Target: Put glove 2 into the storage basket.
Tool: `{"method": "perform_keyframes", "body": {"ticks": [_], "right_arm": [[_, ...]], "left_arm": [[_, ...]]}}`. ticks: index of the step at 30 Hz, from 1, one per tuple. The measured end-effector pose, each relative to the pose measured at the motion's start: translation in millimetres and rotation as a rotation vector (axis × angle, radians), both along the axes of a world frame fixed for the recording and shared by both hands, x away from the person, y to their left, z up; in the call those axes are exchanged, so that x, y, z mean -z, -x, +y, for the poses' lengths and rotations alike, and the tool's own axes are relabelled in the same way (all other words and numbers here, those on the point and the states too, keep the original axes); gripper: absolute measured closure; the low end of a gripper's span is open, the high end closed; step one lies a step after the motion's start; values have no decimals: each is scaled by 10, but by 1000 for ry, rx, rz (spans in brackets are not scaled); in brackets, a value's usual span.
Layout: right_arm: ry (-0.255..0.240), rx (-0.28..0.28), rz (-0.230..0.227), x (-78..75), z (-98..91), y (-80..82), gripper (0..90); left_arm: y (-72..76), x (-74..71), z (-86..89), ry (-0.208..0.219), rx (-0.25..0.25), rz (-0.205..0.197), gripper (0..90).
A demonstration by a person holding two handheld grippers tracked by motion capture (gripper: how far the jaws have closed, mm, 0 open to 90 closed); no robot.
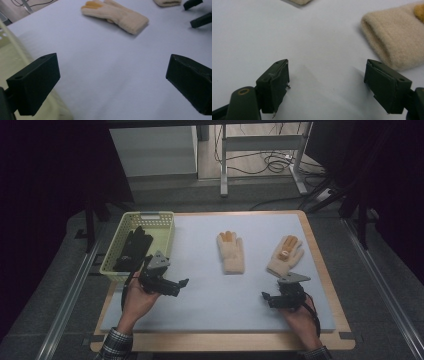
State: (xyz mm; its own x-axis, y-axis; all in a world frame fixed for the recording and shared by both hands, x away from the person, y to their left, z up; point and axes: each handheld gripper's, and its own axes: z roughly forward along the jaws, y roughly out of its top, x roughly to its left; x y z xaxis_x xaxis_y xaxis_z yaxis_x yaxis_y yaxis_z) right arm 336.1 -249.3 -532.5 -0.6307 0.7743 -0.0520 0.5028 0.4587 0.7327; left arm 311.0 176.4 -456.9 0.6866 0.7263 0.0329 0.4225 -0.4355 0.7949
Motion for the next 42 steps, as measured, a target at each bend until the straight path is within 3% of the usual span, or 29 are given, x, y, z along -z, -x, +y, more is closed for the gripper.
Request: {"method": "perform_keyframes", "body": {"ticks": [5,6,7,12,15,21,22,35,42], "right_arm": [[1,0,0,0,0,0,198],[0,0,0,0,0,0,198],[0,0,0,0,0,0,198],[-1,0,1,0,-1,-1,198],[-1,0,1,0,-1,-1,198],[-1,-1,2,-1,-1,-2,198],[-2,-2,3,-2,-1,-2,201],[-19,-19,7,-90,36,-68,240],[-18,-69,-12,-255,222,-305,304]], "left_arm": [[129,195,-142,-24,18,1,0],[168,290,-179,-12,24,12,0],[168,290,-179,-12,24,12,0],[225,585,-220,-17,9,57,0],[244,690,-200,-18,-3,73,0],[237,877,-142,-80,-48,91,3],[188,945,-121,-55,-40,145,5],[177,948,-107,-45,-50,155,21],[179,949,-107,-45,-50,154,21]]}}
